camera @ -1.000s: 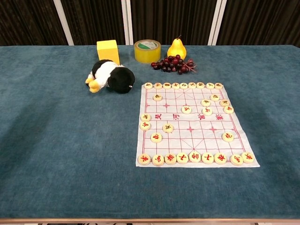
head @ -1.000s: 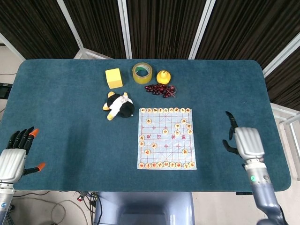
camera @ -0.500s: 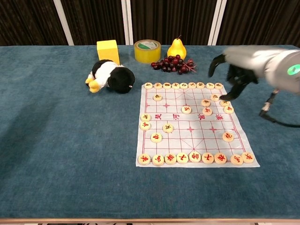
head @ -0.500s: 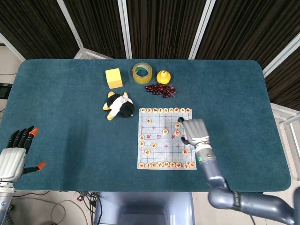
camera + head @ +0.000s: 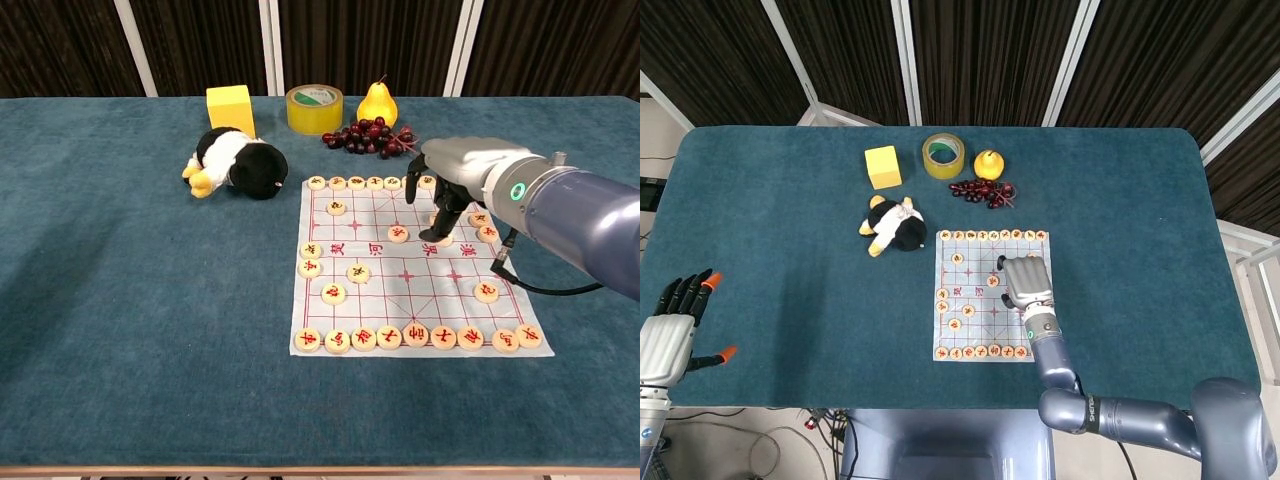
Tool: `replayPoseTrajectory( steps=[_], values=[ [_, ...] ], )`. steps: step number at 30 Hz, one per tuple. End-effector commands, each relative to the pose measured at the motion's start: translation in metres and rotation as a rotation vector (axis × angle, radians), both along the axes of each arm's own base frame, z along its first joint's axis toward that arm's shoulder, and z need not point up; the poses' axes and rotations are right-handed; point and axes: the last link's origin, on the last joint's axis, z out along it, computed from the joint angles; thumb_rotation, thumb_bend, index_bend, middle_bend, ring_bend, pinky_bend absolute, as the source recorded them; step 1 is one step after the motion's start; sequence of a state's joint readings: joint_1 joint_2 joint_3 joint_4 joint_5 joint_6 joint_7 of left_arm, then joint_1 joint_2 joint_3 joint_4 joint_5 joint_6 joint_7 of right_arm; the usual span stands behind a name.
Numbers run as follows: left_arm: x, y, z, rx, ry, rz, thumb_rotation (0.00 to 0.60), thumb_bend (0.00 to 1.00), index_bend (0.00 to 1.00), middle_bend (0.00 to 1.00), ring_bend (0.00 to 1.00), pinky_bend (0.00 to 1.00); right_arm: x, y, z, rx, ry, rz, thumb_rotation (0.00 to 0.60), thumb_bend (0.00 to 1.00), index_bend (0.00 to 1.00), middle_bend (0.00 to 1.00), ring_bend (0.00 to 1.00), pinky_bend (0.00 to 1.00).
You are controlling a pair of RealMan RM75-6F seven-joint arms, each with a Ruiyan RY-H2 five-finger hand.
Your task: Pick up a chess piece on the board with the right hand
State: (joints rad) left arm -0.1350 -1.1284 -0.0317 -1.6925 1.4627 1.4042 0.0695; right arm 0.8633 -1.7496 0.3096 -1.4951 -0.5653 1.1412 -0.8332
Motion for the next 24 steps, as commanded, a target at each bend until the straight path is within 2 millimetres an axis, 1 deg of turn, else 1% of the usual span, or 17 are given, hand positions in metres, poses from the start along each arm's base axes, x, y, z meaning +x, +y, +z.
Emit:
replayPoseTrajectory(
  steps=[1,6,16,24],
  values=[
    [0.0,0.0,0.0,-0.001,0.0,0.0,0.6,0.0,0.0,0.0,0.0,0.0,0.0,-0.001,-0.002,0.001,-0.011,-0.01,0.6,0.33,0.39,0.92,0.96,0.8],
    [0.0,0.0,0.0,-0.002,-0.002,0.002,0.6,0.0,0.0,0.0,0.0,0.0,-0.001,-0.002,-0.007,0.008,-0.018,-0.021,0.6,0.33,0.39,0.92,0.96,0.8],
    [-0.001,0.001,0.001,-0.003,-0.009,0.012,0.6,0.0,0.0,0.0,0.0,0.0,0.004,-0.008,-0.015,0.007,-0.017,-0.019,0.6,0.33,0.4,0.92,0.96,0.8],
    [-0.001,0.002,0.001,-0.007,-0.012,0.015,0.6,0.0,0.0,0.0,0.0,0.0,-0.002,-0.011,-0.02,0.003,-0.016,-0.043,0.6,0.33,0.41,0.92,0.96,0.8]
  ],
)
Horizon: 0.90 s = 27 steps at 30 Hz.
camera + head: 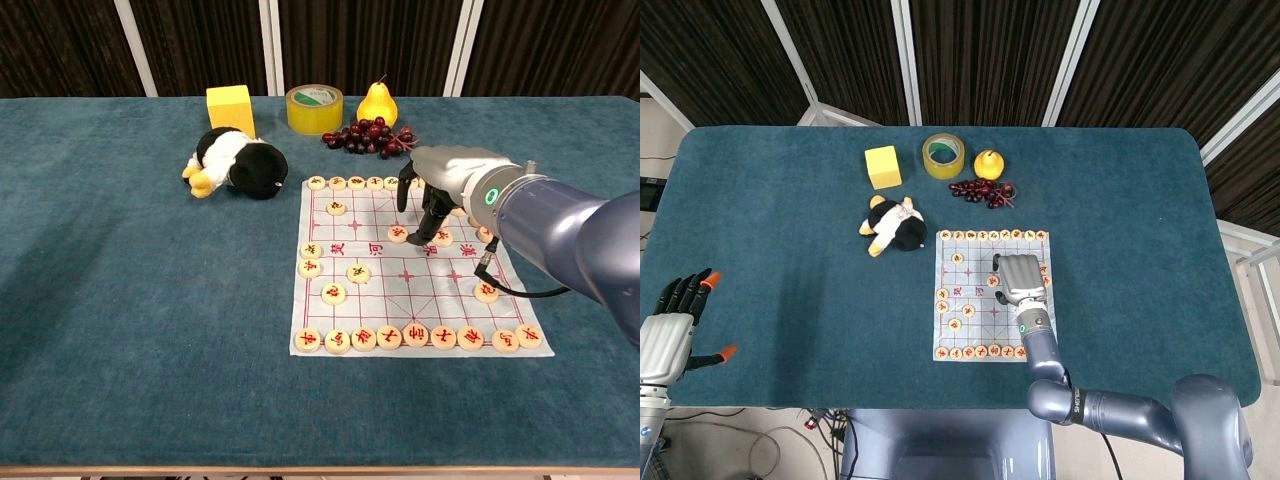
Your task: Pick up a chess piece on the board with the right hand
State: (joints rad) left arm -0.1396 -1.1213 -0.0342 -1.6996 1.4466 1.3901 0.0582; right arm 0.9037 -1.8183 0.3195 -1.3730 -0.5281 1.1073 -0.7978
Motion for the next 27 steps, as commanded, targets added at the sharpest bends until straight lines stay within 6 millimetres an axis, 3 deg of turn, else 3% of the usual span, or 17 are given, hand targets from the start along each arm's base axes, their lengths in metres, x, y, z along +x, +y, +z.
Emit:
replayPoseTrajectory(
  steps=[1,27],
  values=[
    [0.0,0.0,0.0,-0.002,0.0,0.001,0.6,0.0,0.0,0.0,0.0,0.0,-0.003,-0.001,-0.003,0.001,0.001,-0.011,0.6,0.34,0.41,0.92,0.96,0.8],
    [0.0,0.001,0.0,-0.001,-0.009,0.01,0.6,0.0,0.0,0.0,0.0,0.0,-0.002,-0.006,-0.019,-0.005,-0.022,-0.028,0.6,0.39,0.44,0.92,0.96,0.8]
  ],
)
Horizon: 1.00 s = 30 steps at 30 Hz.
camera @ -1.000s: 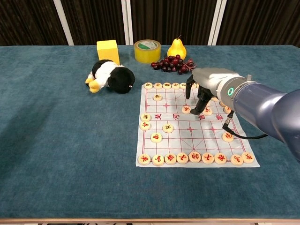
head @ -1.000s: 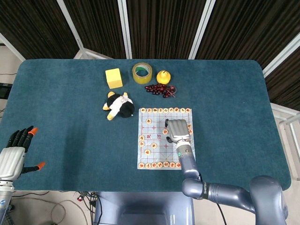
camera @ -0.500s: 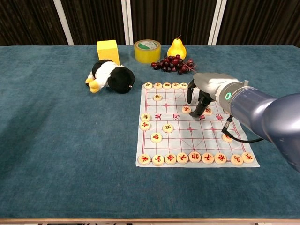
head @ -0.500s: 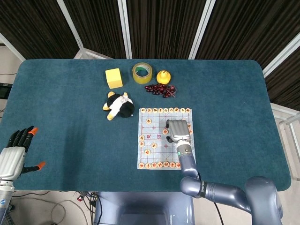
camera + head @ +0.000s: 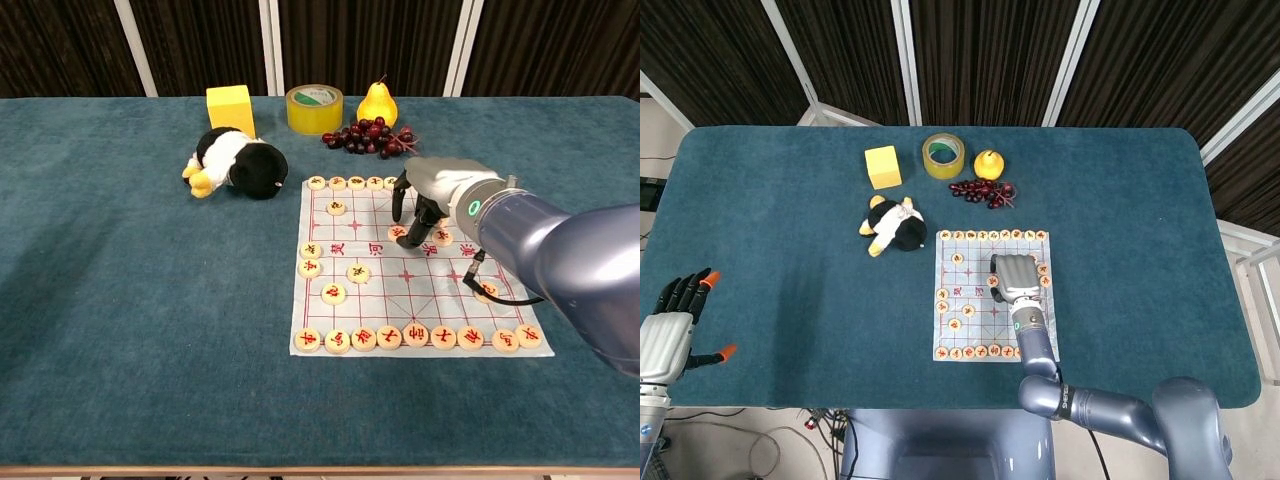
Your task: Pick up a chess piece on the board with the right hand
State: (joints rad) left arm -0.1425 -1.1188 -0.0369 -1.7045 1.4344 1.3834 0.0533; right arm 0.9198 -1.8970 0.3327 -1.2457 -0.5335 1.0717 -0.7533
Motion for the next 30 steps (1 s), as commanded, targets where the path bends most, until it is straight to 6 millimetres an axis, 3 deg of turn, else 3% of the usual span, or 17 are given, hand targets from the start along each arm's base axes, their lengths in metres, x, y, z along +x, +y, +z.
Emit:
replayPoseTrajectory(
  steps=[1,15,24,30],
  values=[
    [0.0,0.0,-0.0001,0.0,-0.001,0.0,0.6,0.0,0.0,0.0,0.0,0.0,-0.0007,0.0004,-0.0008,0.001,0.003,-0.002,0.6,0.39,0.44,0.92,0.96,0.8],
    [-0.0002,0.0004,0.0,0.002,-0.002,0.004,0.6,0.0,0.0,0.0,0.0,0.0,-0.0055,0.0006,-0.005,0.002,0.004,-0.022,0.6,0.39,0.45,0.92,0.96,0.8],
    [-0.0003,0.0009,-0.0001,0.002,-0.004,0.006,0.6,0.0,0.0,0.0,0.0,0.0,-0.0052,0.0005,-0.0089,-0.007,-0.004,-0.013,0.6,0.41,0.55,0.92,0.96,0.8],
    [-0.0004,0.0012,-0.0001,0.002,-0.003,0.007,0.6,0.0,0.0,0.0,0.0,0.0,-0.0024,-0.0012,-0.008,-0.015,-0.007,0.0,0.6,0.41,0.57,0.92,0.96,0.8]
  ],
)
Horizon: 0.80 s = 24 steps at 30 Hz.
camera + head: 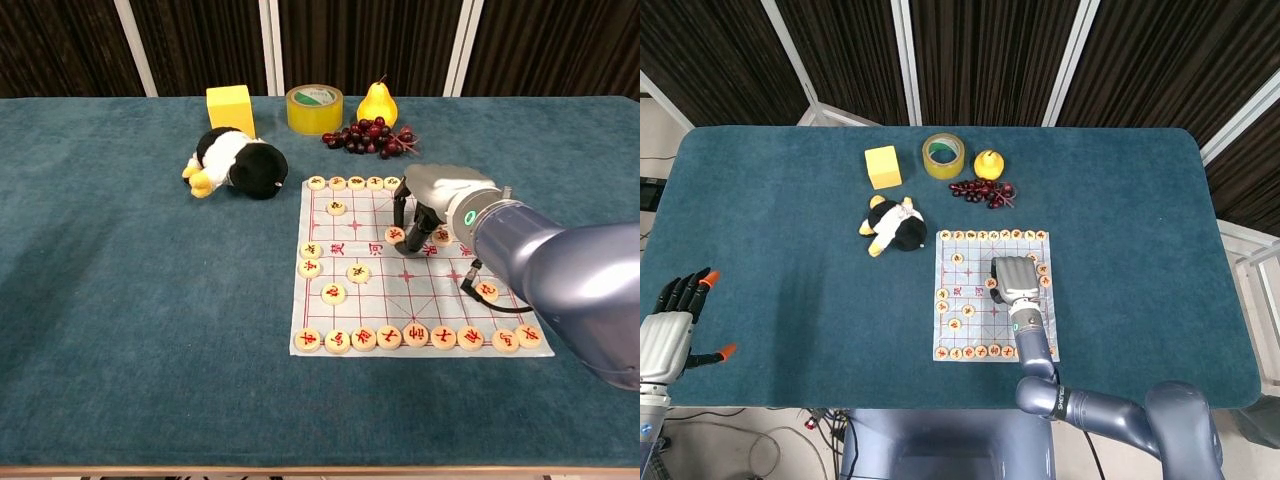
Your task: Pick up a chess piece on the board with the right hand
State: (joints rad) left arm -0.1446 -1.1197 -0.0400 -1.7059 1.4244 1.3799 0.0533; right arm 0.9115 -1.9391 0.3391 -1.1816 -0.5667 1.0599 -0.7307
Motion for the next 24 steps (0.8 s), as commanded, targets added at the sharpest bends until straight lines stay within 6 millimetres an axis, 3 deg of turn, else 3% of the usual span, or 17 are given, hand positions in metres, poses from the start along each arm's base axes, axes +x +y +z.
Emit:
replayPoseTrajectory(
  steps=[1,11,24],
  values=[
    [0.0,0.0,0.0,0.0,0.0,0.0,0.6,0.0,0.0,0.0,0.0,0.0,0.002,-0.001,0.001,-0.005,-0.004,0.005,0.6,0.41,0.57,0.92,0.96,0.8],
    [0.001,0.002,-0.001,-0.002,-0.002,0.006,0.6,0.0,0.0,0.0,0.0,0.0,0.006,-0.012,0.009,-0.034,-0.013,0.002,0.6,0.41,0.57,0.92,0.96,0.8],
    [0.0,0.003,-0.001,-0.001,-0.009,0.01,0.6,0.0,0.0,0.0,0.0,0.0,0.001,-0.016,0.006,-0.039,0.002,-0.012,0.6,0.41,0.57,0.92,0.96,0.8]
  ],
)
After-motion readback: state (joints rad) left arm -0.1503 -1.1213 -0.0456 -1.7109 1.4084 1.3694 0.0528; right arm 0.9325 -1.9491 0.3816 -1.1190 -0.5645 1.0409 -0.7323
